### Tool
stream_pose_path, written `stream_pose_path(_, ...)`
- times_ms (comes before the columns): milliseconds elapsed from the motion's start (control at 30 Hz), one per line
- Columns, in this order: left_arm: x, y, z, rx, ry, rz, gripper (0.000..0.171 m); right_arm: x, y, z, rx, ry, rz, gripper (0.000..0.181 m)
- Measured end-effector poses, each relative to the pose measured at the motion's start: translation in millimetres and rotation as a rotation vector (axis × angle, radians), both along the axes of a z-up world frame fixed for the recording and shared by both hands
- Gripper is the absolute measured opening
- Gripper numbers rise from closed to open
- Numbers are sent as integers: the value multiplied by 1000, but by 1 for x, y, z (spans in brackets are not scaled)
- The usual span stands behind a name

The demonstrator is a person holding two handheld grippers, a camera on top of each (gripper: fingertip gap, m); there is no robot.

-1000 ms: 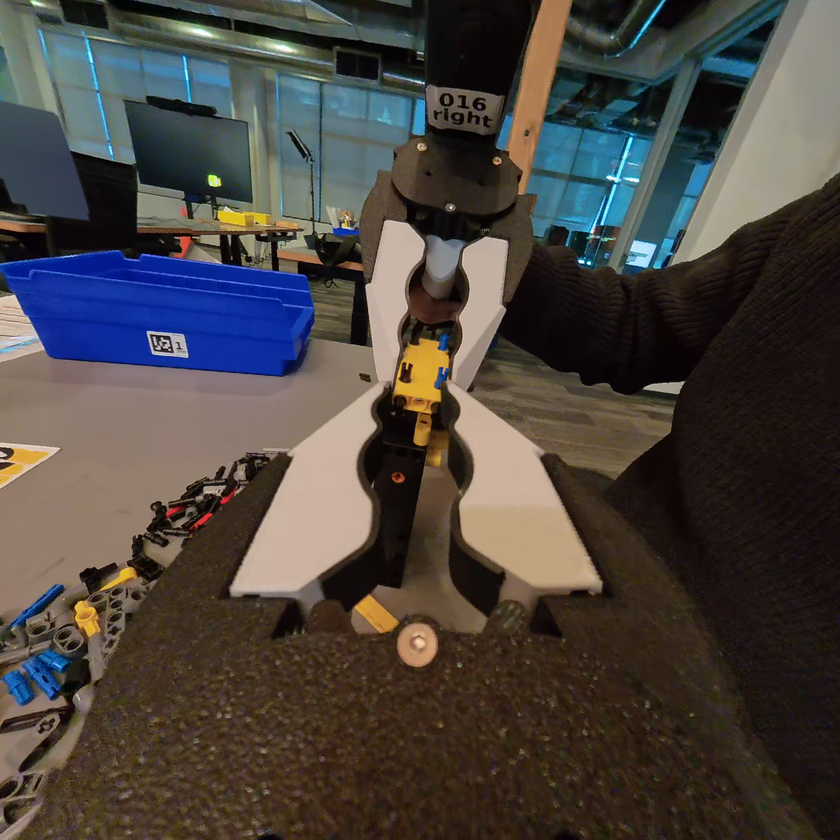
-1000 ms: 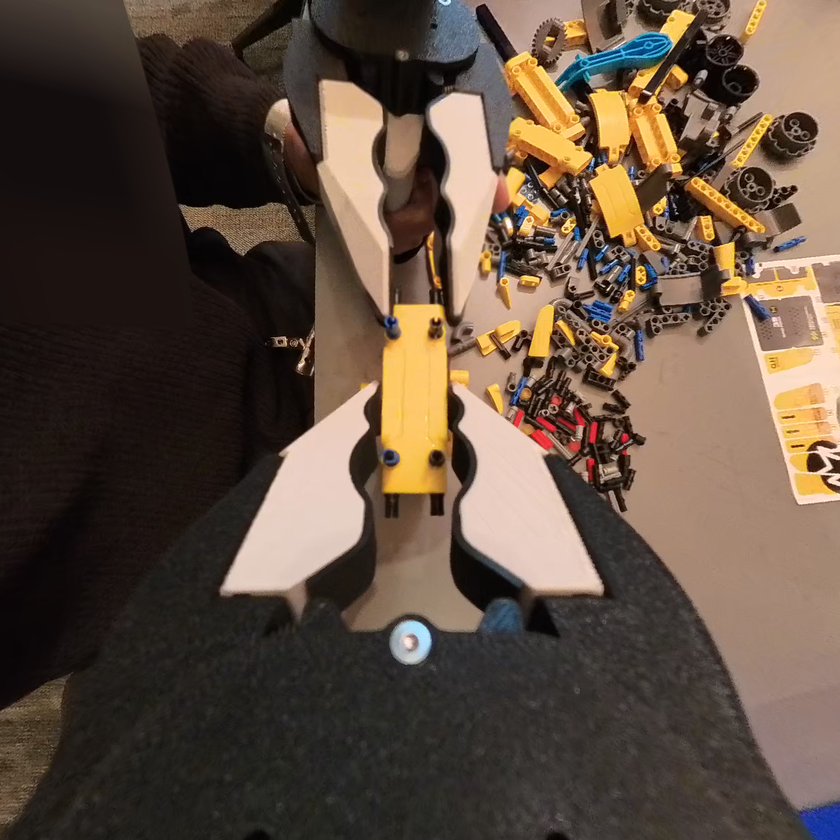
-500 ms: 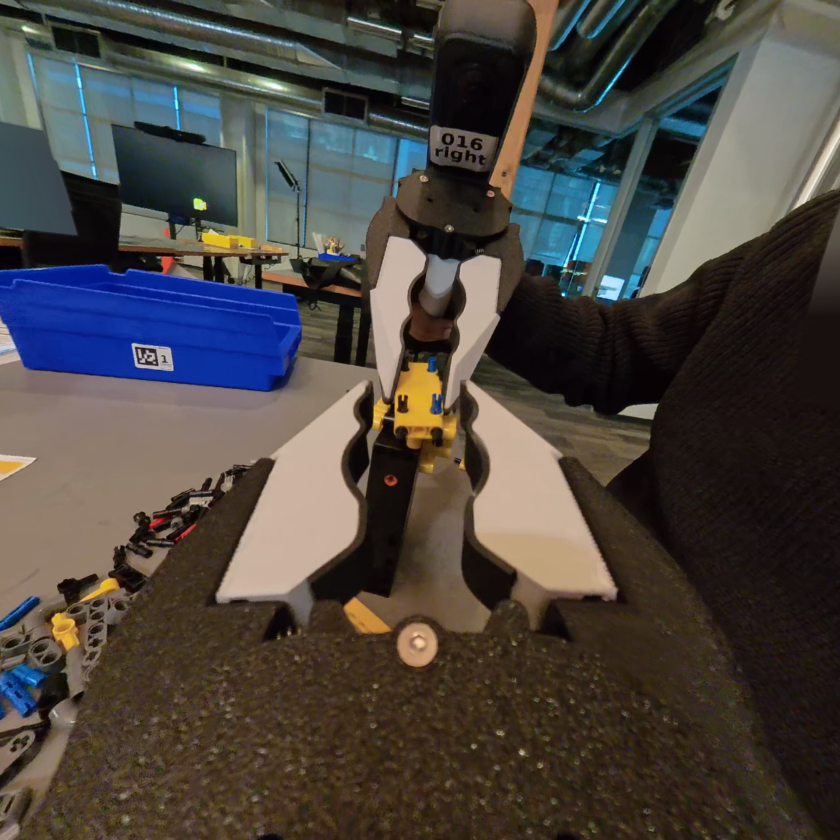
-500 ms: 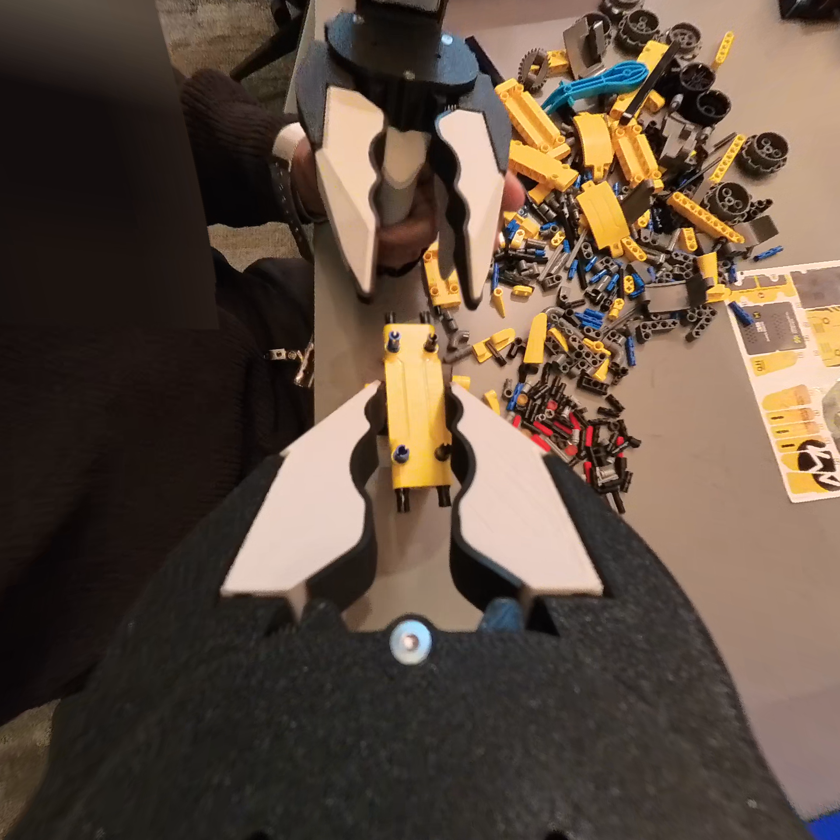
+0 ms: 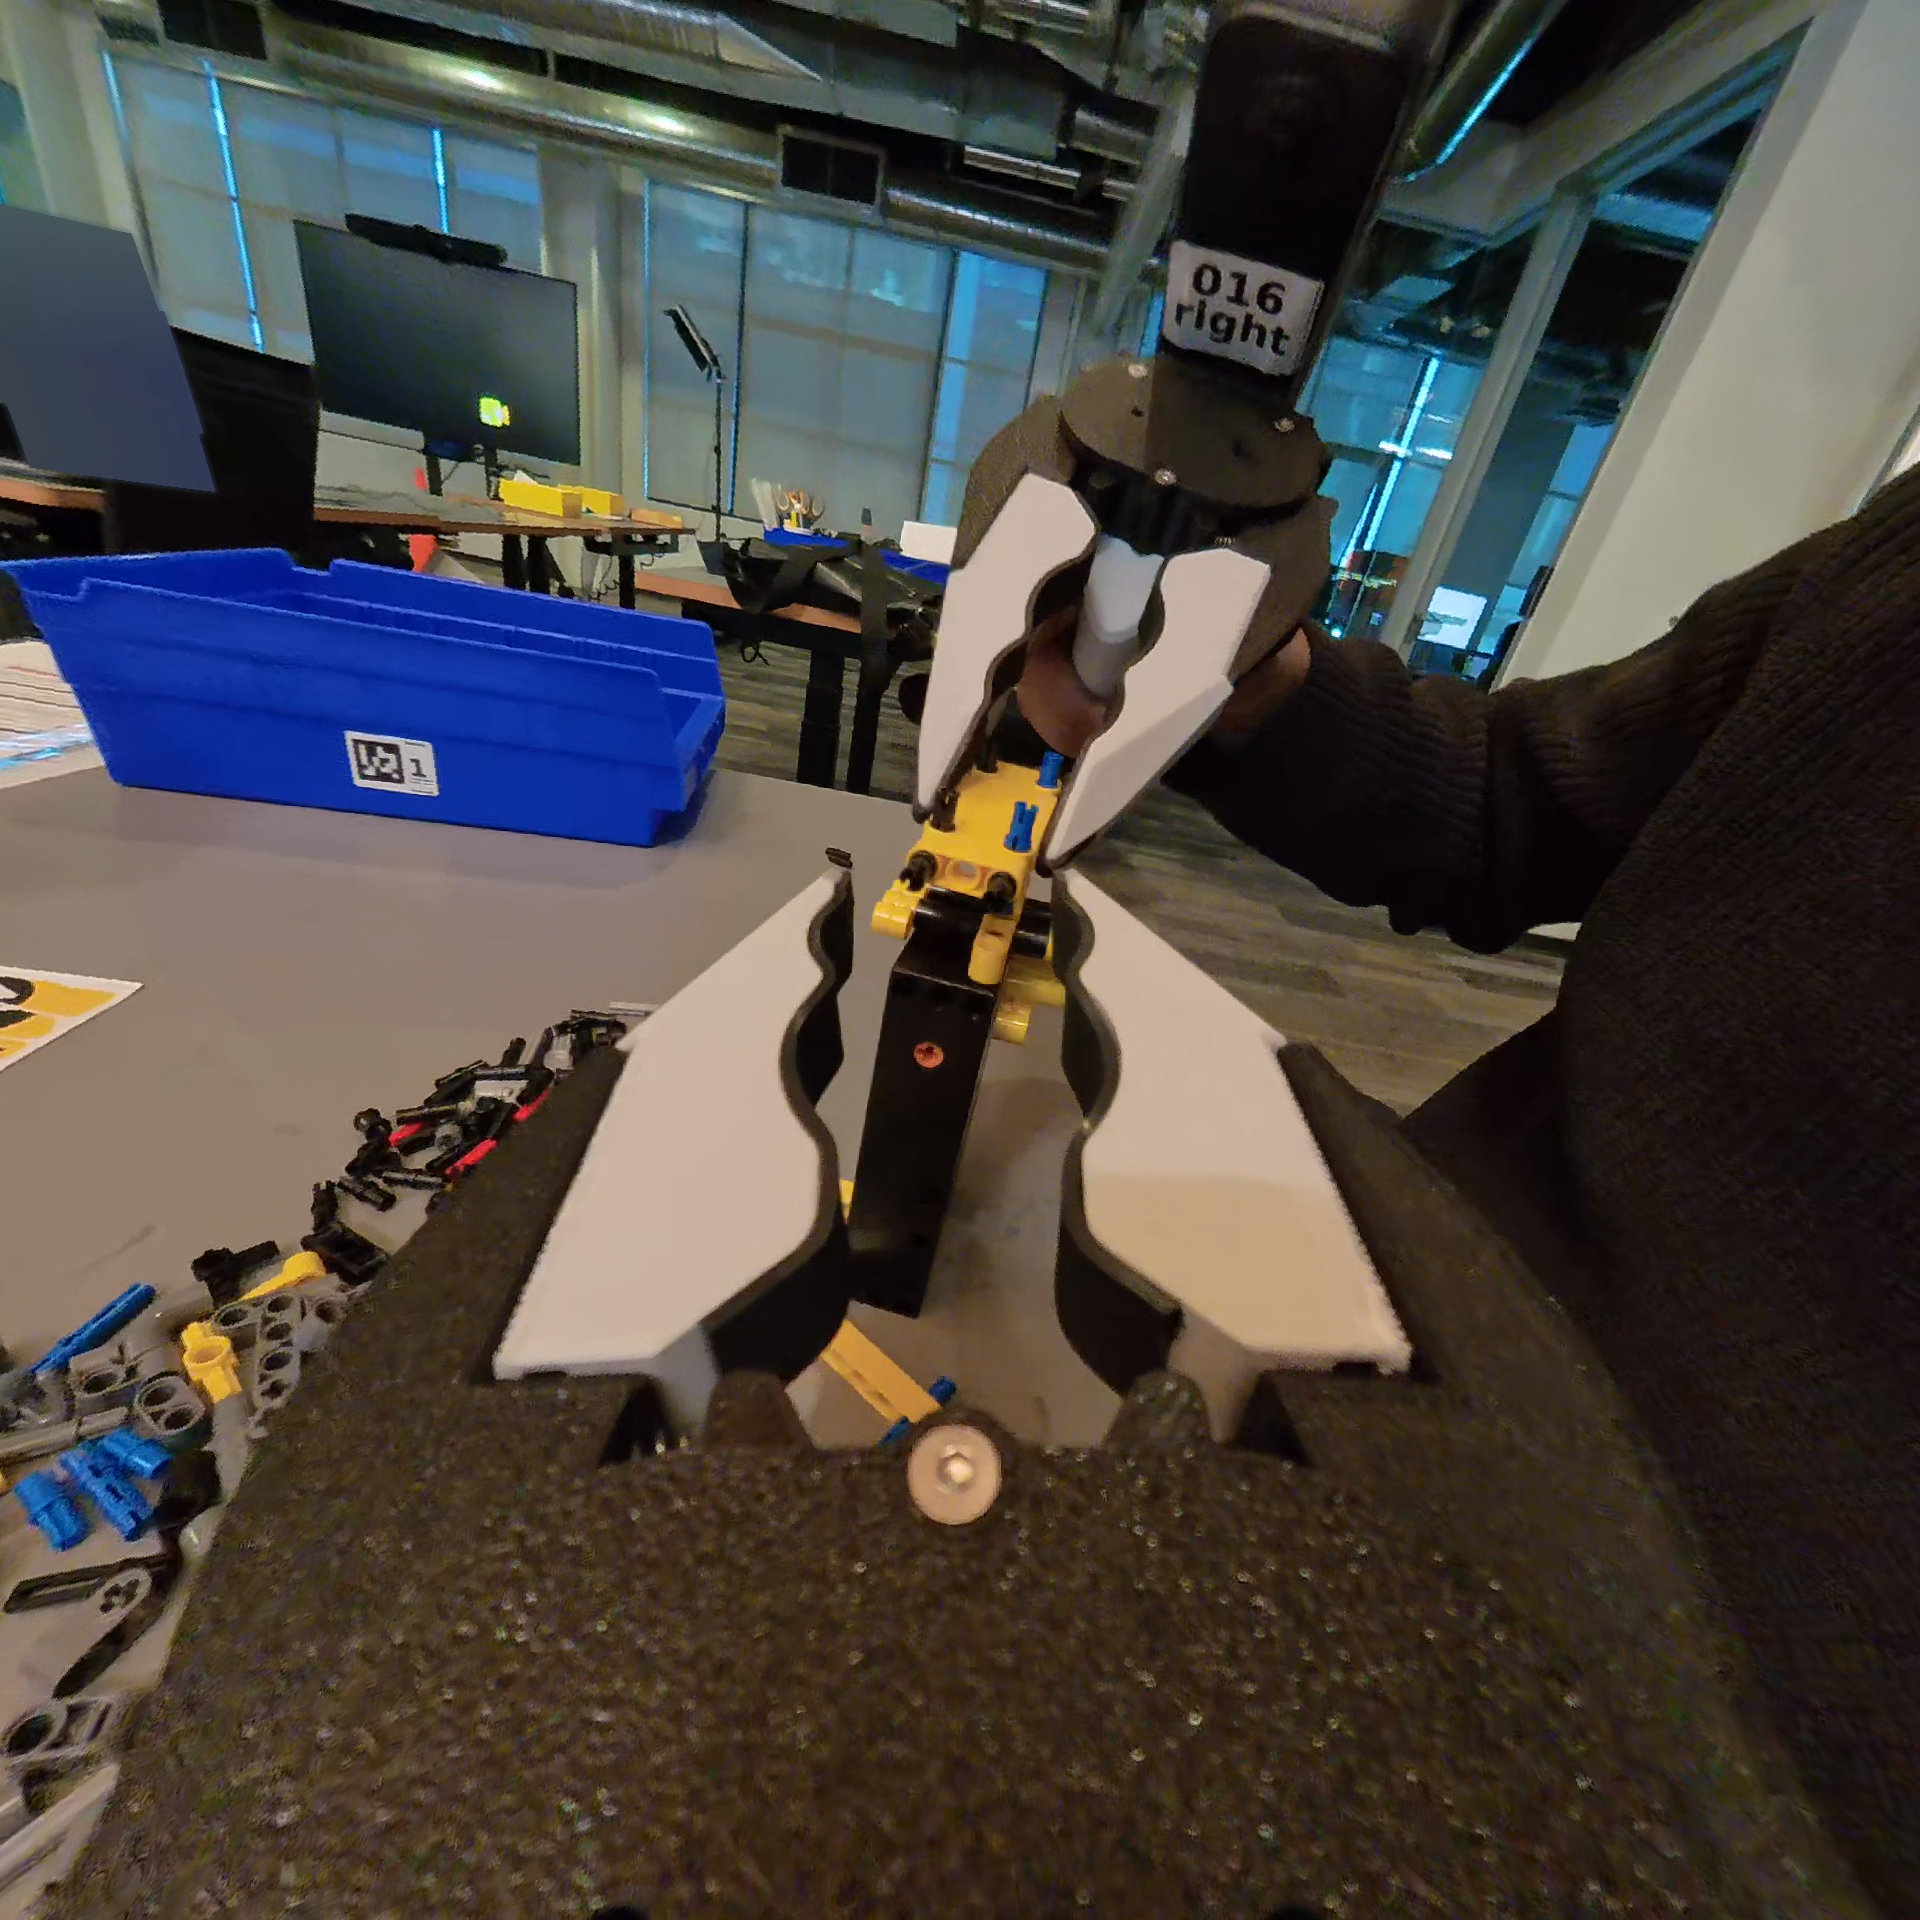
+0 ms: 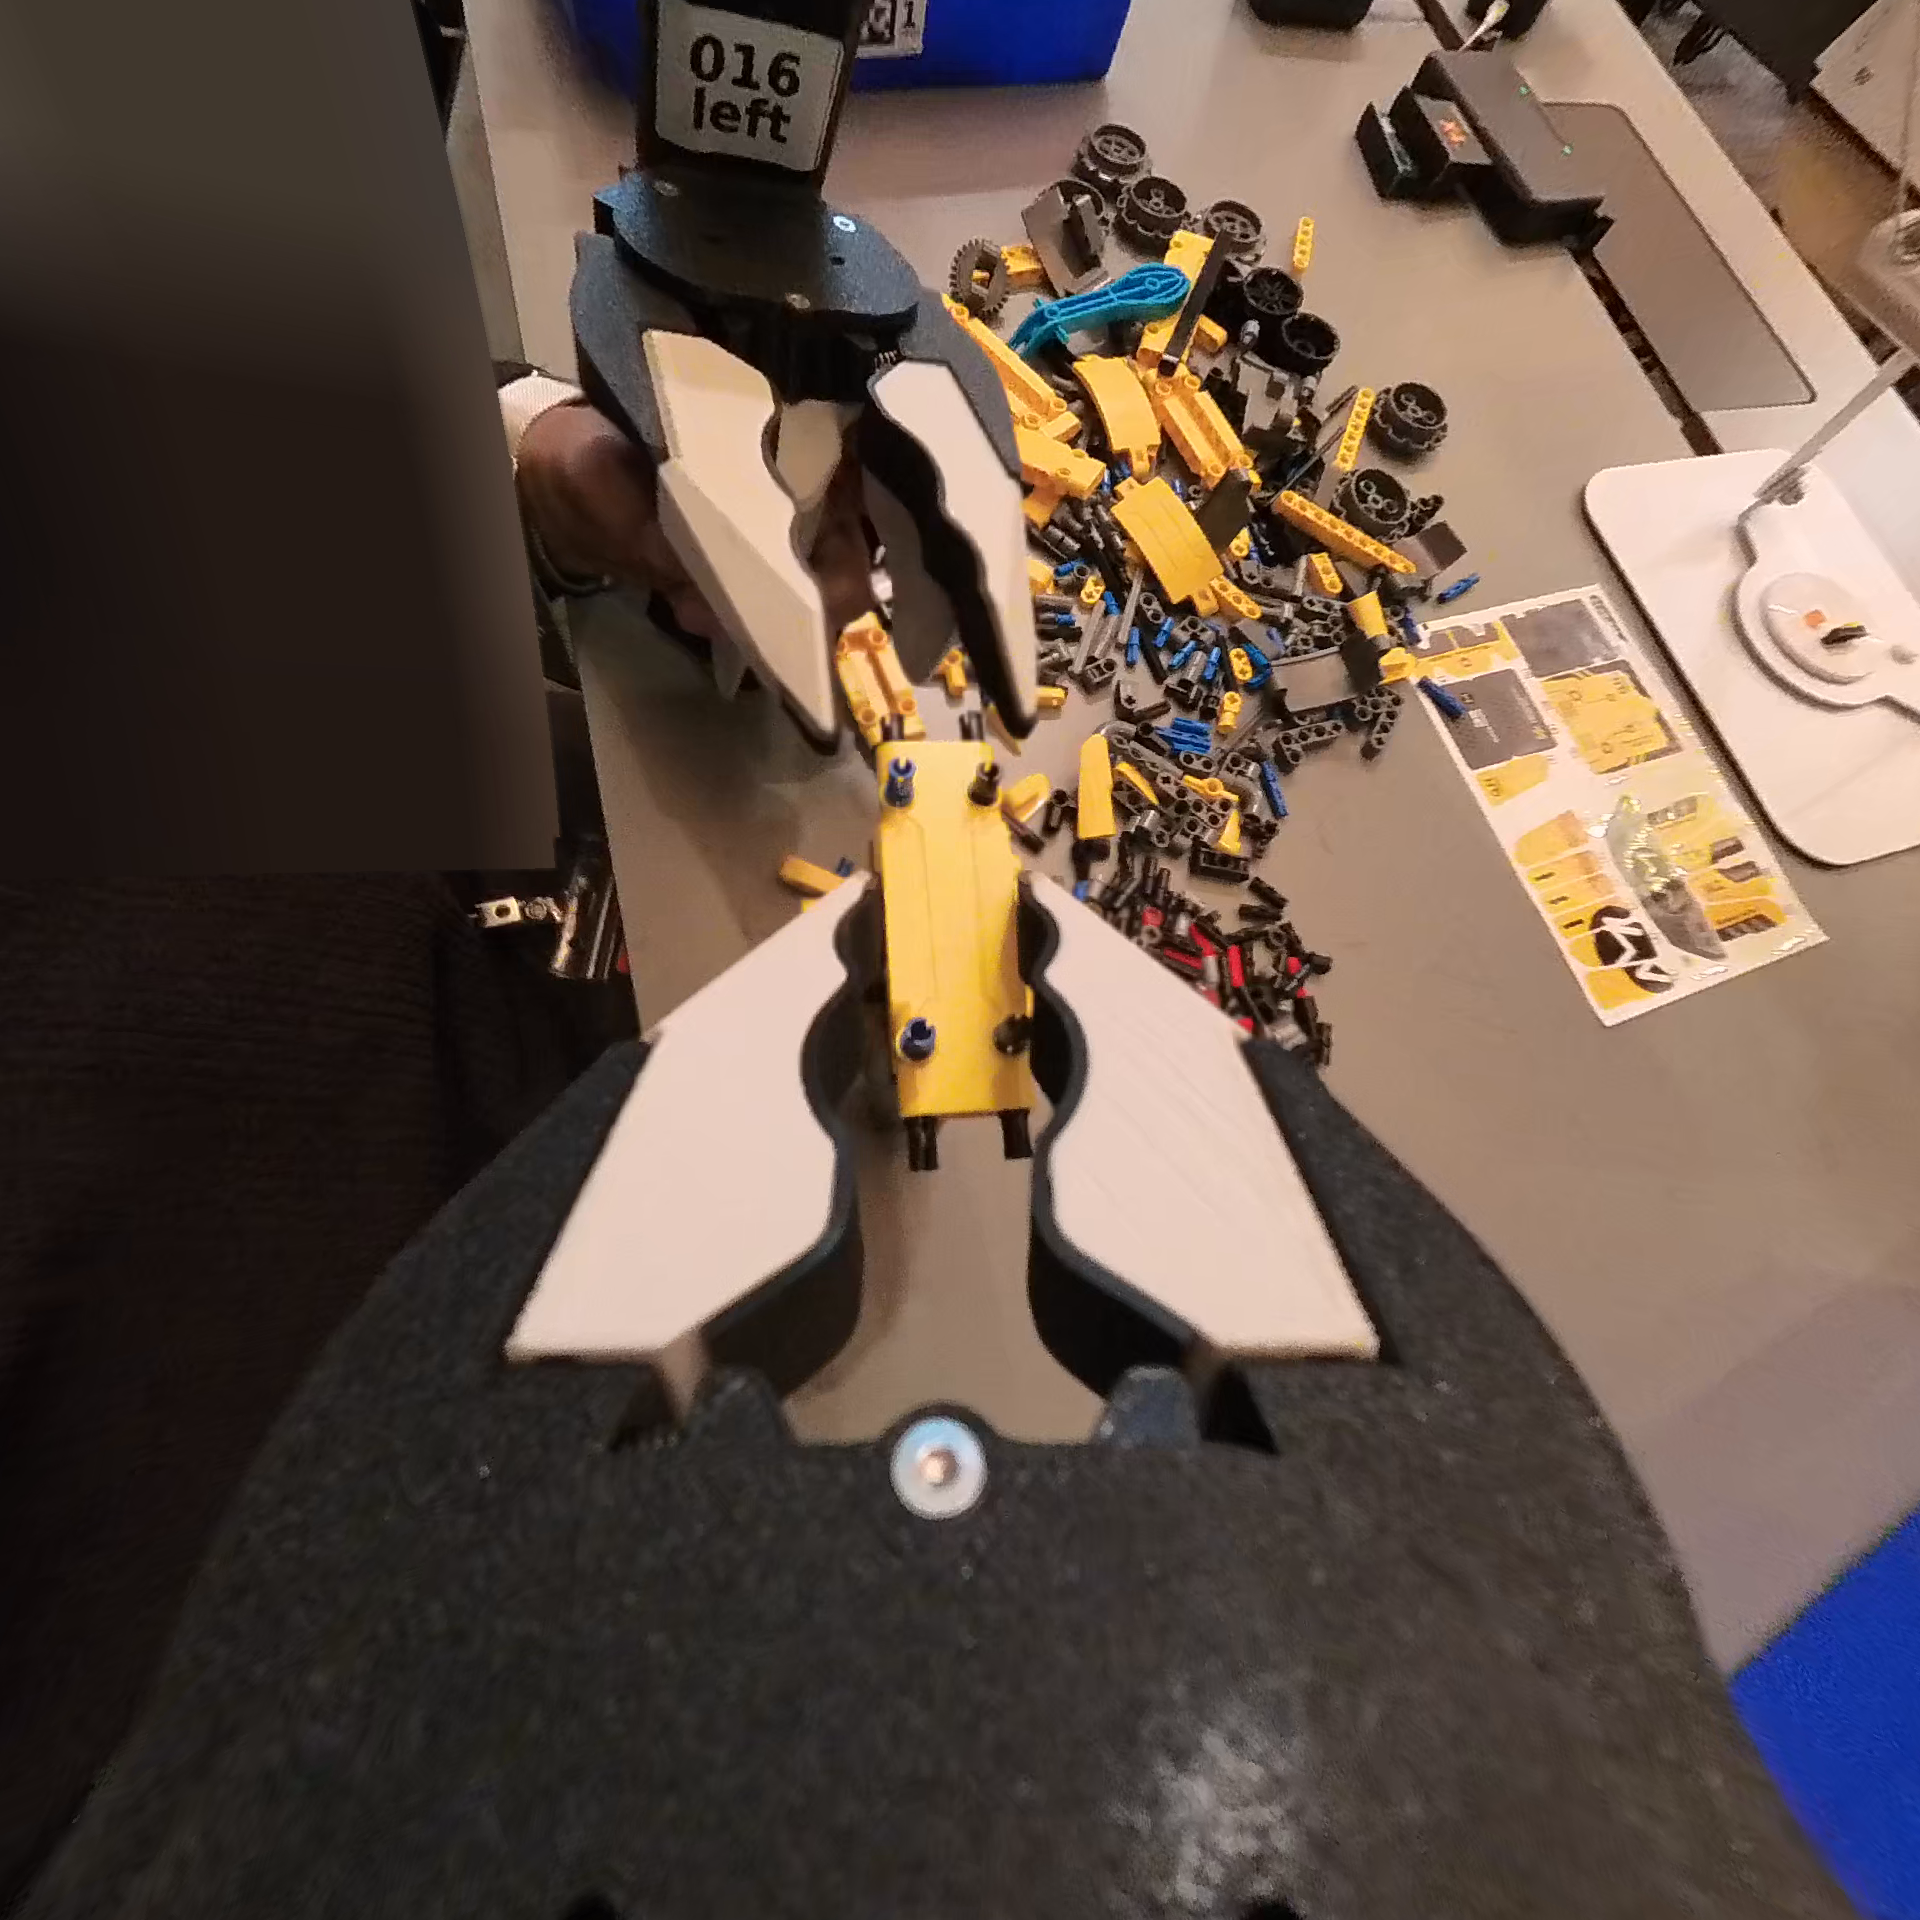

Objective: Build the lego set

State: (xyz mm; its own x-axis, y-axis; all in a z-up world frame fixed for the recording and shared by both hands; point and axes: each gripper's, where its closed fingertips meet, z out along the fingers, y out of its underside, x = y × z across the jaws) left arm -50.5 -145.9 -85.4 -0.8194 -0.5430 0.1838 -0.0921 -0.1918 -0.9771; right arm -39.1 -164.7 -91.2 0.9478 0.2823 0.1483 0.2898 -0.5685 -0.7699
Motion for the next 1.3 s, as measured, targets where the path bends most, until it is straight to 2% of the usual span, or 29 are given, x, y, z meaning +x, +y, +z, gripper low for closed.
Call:
stream_pose_path(767,-1,-5,0,7,-5,-9,37,-1,2,-9,-21,-15,-12,25)
stream_pose_path(933,-5,0,16,37,-159,97,36,-1,2,-9,-25,-30,-13,25)
stream_pose_path(1000,-7,-5,13,57,-148,67,35,-1,2,-9,-26,-33,-14,26)
stream_pose_path(1133,-3,-14,3,95,-81,32,26,-2,2,-9,-25,-28,-16,25)
stream_pose_path(1233,-4,-16,1,120,-95,33,4,-2,3,-9,-26,-27,-16,26)
stream_pose_path(1300,-4,-16,1,122,-97,39,4,-2,2,-9,-28,-26,-16,26)
